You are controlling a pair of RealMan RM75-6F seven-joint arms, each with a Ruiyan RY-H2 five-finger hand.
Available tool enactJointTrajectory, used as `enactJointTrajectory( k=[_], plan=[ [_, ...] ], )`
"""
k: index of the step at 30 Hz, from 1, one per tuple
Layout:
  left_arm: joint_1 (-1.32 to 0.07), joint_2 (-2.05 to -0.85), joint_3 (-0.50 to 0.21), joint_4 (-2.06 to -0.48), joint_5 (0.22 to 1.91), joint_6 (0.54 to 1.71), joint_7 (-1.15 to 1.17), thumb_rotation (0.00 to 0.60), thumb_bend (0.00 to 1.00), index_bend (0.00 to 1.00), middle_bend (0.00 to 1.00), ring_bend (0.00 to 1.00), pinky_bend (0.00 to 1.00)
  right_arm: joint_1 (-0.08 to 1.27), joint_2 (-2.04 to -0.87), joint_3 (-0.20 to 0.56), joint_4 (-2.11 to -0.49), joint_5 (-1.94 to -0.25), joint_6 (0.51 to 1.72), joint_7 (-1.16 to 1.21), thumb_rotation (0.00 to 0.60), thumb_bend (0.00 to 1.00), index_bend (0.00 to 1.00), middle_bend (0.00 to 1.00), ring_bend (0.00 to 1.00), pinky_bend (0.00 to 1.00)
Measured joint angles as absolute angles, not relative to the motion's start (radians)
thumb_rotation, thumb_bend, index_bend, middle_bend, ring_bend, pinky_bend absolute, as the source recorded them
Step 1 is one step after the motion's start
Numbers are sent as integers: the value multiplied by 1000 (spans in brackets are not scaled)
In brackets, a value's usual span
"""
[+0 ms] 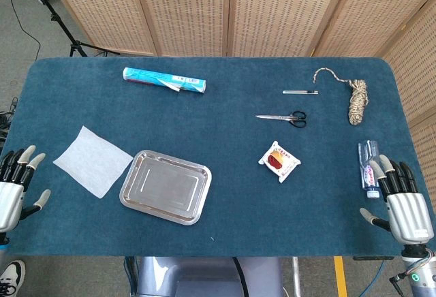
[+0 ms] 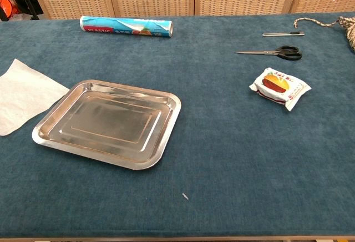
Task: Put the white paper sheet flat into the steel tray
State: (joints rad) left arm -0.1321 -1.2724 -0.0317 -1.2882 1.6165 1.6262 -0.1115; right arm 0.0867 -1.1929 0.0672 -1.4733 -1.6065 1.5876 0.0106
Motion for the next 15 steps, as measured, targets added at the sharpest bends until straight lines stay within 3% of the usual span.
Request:
enactJointTrajectory(
  k=[15],
  plan=[
    [-137,-1266,-22,-1291,1630,1607,-117,600,287,123,0,0,36,87,-1191,63,-1478,-1615,1588,14,600,0,1,0,0,0]
  ],
)
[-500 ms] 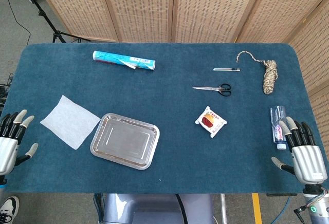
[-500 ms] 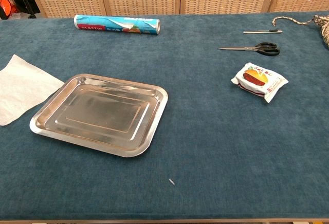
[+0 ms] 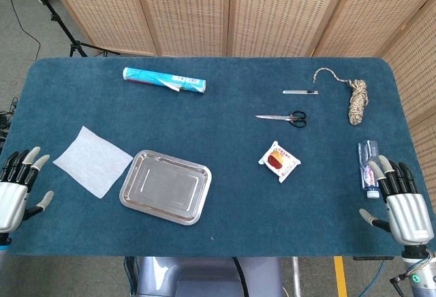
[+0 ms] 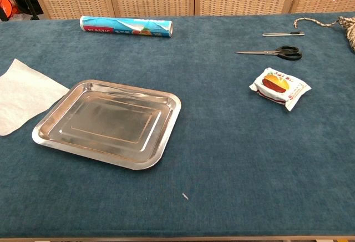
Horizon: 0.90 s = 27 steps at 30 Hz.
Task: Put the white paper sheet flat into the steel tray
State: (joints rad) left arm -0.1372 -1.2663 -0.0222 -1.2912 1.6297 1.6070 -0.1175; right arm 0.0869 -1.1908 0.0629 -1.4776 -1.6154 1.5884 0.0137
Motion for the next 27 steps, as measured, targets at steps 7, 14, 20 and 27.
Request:
enactJointTrajectory(
  k=[7,14,20,27],
  plan=[
    [-139,-1255,-13,-1304,1636,1596,-119,600,290,123,0,0,36,85,-1190,60,-1476,-1619,1592,17,600,0,1,0,0,0],
    [-153,-1230,4,-1314,1640,1543,-129,600,296,123,0,0,36,81,-1184,64,-1471,-1610,1597,39,600,0,1,0,0,0],
    [-198,-1156,18,-1305,1632,1428,-154,600,300,133,1,0,36,81,-1183,66,-1472,-1607,1594,41,600,0,1,0,0,0],
    [-251,-1098,20,-1262,1636,1363,-196,600,313,237,81,0,36,84,-1187,64,-1475,-1609,1588,25,600,0,1,0,0,0]
  ],
)
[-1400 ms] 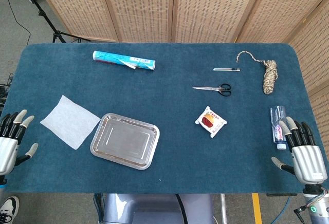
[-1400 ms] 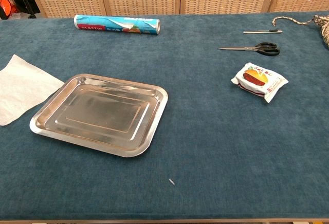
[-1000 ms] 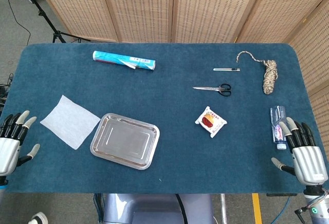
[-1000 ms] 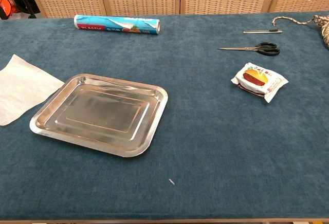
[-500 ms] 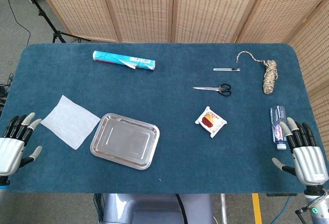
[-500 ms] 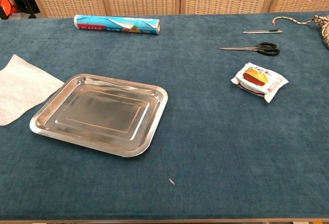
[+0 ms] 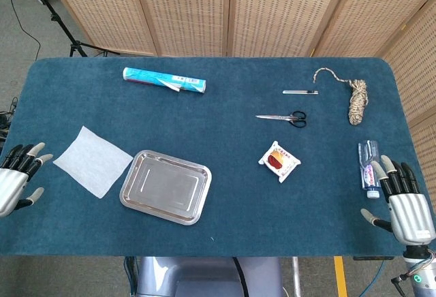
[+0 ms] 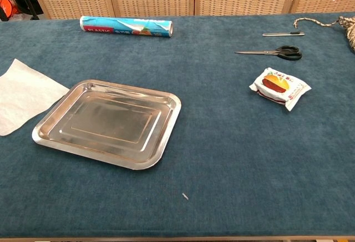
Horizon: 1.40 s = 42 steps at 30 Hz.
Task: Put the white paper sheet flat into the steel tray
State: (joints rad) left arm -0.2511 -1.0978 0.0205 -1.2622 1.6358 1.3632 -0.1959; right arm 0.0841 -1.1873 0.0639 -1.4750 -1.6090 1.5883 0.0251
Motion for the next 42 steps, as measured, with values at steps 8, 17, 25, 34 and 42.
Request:
enactJointTrajectory(
  k=[8,17,25,34,42],
  plan=[
    [-302,-1173,19,-1136,1649,1309,-183,600,321,346,186,14,44,83,-1185,67,-1475,-1603,1590,35,600,0,1,0,0,0],
    [-336,-1298,32,-973,1646,1247,-171,600,332,359,196,18,44,81,-1184,73,-1470,-1596,1594,49,600,0,1,0,0,0],
    [-343,-1358,45,-867,1636,1230,-184,600,349,380,211,26,53,81,-1187,73,-1469,-1598,1595,43,600,0,1,0,0,0],
    [-348,-1415,59,-781,1630,1207,-203,600,352,389,217,34,62,80,-1185,72,-1469,-1601,1597,53,600,0,1,0,0,0],
    [-356,-1454,64,-722,1625,1195,-217,600,355,392,219,34,62,81,-1185,72,-1468,-1600,1596,56,600,0,1,0,0,0]
  ],
)
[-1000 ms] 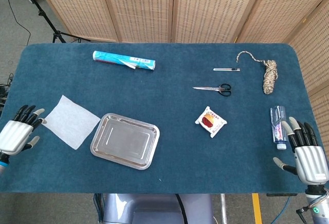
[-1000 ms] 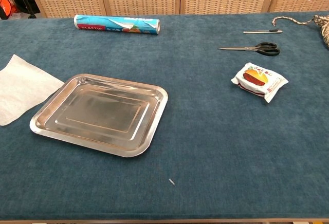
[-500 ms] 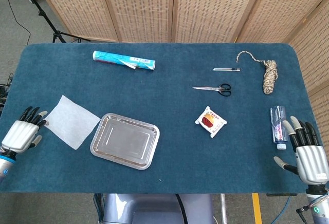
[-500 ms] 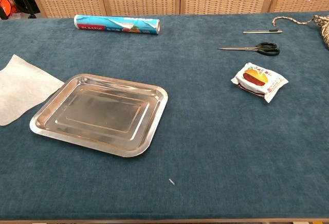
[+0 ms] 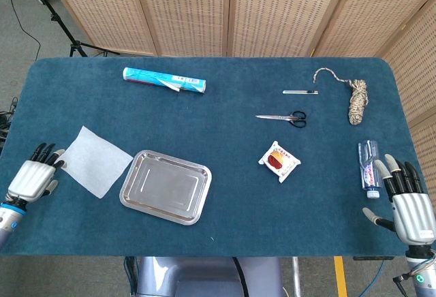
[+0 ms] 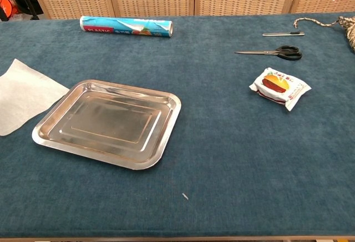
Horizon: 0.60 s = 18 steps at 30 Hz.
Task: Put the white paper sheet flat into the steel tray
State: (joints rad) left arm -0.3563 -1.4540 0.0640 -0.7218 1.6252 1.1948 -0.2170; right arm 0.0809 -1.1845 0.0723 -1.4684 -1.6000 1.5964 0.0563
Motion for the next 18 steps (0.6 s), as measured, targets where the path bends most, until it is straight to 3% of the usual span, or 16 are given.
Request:
enactJointTrajectory(
  k=[18],
  plan=[
    [-366,-1538,66,-595,1613,1188,-228,600,359,412,236,37,62,79,-1183,71,-1468,-1603,1600,64,600,0,1,0,0,0]
  ],
)
